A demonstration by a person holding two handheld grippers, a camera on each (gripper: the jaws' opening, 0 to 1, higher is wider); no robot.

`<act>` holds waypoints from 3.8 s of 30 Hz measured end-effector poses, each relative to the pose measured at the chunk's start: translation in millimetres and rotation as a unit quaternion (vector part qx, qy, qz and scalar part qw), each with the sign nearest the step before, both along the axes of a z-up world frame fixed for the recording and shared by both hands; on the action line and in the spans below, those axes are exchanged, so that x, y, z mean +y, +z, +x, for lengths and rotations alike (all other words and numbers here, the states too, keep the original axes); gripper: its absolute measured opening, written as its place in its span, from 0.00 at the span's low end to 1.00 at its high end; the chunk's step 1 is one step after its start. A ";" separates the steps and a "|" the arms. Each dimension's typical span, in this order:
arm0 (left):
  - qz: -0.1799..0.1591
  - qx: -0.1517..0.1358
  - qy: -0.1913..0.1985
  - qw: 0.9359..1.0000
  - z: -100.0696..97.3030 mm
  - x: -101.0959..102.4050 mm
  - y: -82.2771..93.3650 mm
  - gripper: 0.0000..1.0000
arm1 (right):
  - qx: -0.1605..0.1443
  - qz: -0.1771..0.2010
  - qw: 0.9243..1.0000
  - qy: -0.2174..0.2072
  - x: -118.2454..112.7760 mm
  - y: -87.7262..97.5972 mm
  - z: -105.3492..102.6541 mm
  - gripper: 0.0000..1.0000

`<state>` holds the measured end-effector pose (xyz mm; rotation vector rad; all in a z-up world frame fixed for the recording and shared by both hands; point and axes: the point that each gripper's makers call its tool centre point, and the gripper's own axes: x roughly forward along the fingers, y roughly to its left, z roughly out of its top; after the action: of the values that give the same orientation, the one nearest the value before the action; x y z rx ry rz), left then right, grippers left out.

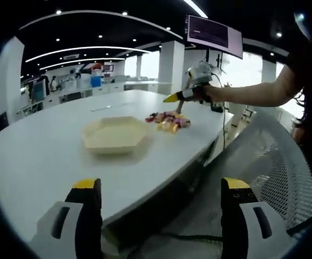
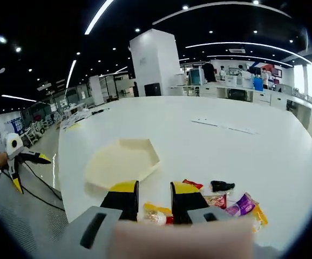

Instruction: Place the target food into the container with the food tongs after gripping and lifting it, then release it inside without dropping or visibly crushing the food.

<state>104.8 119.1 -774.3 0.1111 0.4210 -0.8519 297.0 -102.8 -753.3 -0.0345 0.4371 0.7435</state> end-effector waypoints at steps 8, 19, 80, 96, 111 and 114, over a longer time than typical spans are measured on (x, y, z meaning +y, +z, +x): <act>-0.005 -0.008 0.000 1.000 1.1 -0.2 3.1 0.87 | 0.003 -0.012 0.999 -0.031 5.9 -14.5 15.5 0.23; -0.009 -0.009 0.001 1.000 1.9 -0.8 4.2 0.87 | 0.008 -0.037 0.998 -0.056 10.4 -35.9 23.5 0.25; -0.019 -0.007 -0.007 1.000 -0.3 -3.9 6.4 0.91 | -0.006 -0.068 0.995 -0.072 4.9 12.5 28.7 0.19; -0.013 -0.012 -0.010 1.000 1.1 -3.6 6.1 0.97 | -0.036 -0.071 0.995 -0.054 22.6 69.3 39.4 0.19; 0.010 -0.020 -0.012 1.000 1.7 -2.7 3.7 0.97 | -0.071 -0.082 0.994 0.010 90.7 118.2 45.0 0.19; 0.020 -0.017 -0.009 1.000 2.9 -0.8 1.5 0.98 | -0.073 -0.082 0.994 0.021 99.0 121.5 53.3 0.20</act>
<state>107.7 118.3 -772.8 0.1663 0.4056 -0.8580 350.4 -3.9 -631.8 -0.2521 0.3571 0.7404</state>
